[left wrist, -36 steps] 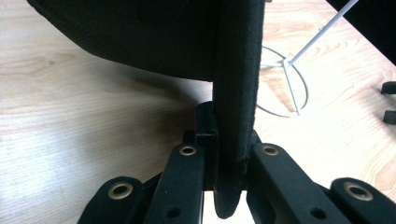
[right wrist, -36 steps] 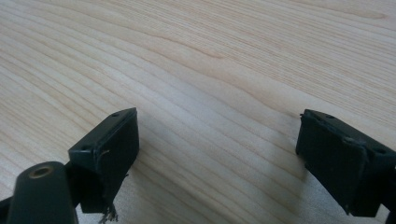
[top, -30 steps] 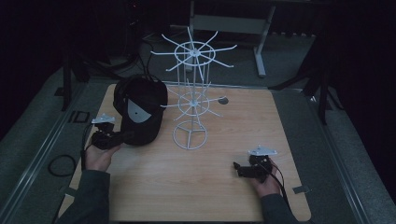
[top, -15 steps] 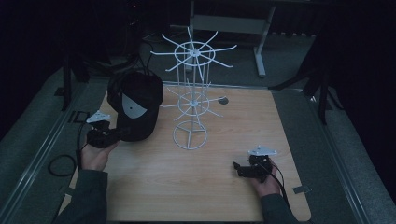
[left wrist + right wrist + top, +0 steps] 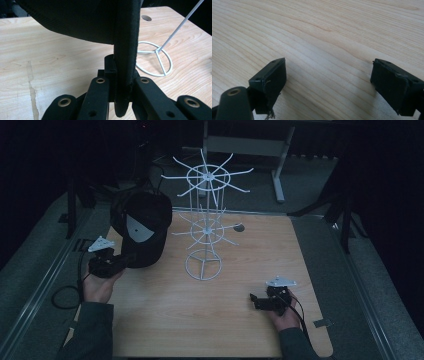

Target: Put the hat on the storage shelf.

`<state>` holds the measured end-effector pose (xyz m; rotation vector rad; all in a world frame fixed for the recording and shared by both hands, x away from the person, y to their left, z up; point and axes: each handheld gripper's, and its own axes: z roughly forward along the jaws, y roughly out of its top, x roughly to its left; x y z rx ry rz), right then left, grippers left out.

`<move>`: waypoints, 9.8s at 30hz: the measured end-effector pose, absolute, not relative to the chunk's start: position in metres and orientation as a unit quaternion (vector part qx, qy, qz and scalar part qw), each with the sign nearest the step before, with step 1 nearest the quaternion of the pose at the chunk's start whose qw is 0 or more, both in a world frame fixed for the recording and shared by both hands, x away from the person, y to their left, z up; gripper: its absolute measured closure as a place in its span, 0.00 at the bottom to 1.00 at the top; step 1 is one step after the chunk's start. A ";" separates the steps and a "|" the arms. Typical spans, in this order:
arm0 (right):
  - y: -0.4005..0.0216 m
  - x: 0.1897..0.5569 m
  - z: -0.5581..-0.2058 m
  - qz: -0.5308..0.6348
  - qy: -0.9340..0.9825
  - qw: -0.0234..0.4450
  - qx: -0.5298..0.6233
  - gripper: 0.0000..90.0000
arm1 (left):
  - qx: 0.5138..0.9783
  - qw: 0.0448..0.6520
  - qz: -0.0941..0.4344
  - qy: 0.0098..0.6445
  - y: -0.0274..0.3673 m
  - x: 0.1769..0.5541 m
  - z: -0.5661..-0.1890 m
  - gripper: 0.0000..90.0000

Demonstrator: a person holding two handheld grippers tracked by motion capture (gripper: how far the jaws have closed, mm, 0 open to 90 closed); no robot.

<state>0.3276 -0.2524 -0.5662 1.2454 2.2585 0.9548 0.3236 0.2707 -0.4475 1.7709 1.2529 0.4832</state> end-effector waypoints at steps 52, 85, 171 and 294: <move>-0.252 0.327 -0.566 0.341 0.805 0.194 0.444 0.15 | 0.689 0.473 0.270 0.478 0.265 0.313 -0.404 0.96; -0.252 0.327 -0.566 0.340 0.806 0.194 0.444 0.15 | 0.679 0.480 0.313 0.458 0.249 0.303 -0.386 0.96; -0.252 0.328 -0.566 0.341 0.806 0.195 0.444 0.15 | 0.674 0.491 0.373 0.406 0.225 0.262 -0.391 0.96; -0.252 0.327 -0.566 0.341 0.806 0.195 0.443 0.15 | 0.681 0.584 0.291 0.333 0.208 0.246 -0.427 0.17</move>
